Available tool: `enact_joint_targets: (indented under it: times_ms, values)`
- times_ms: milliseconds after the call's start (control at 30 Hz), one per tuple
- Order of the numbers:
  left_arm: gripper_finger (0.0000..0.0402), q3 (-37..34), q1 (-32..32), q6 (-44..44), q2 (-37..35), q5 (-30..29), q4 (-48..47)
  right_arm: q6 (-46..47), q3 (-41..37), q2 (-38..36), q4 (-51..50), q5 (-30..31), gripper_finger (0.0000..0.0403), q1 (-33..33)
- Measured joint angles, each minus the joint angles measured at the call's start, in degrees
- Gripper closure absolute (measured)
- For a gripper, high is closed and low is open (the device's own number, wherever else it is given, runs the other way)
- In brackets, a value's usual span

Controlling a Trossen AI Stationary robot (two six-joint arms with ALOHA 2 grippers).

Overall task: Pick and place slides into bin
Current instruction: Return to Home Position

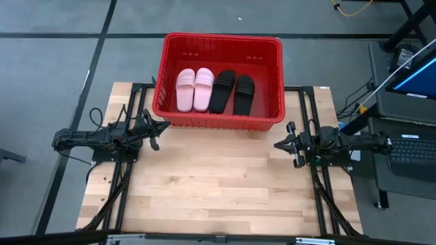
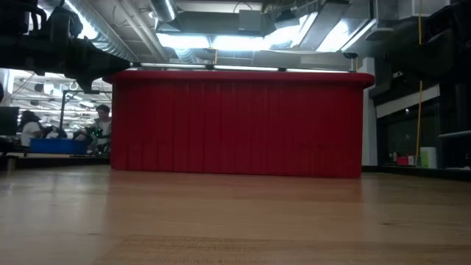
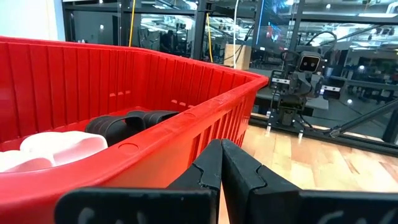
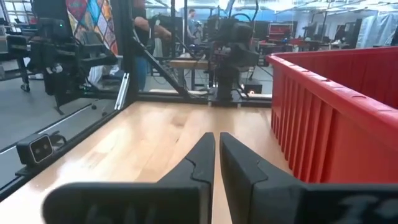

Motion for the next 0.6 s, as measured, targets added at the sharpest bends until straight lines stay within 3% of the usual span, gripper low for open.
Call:
enact_joint_targets:
  times_ms: [600]
  values:
    - [0.04,0.0,0.0,0.0,0.0,0.0,0.0,0.4,0.0,0.1,-0.5,0.1,0.0375,0.0]
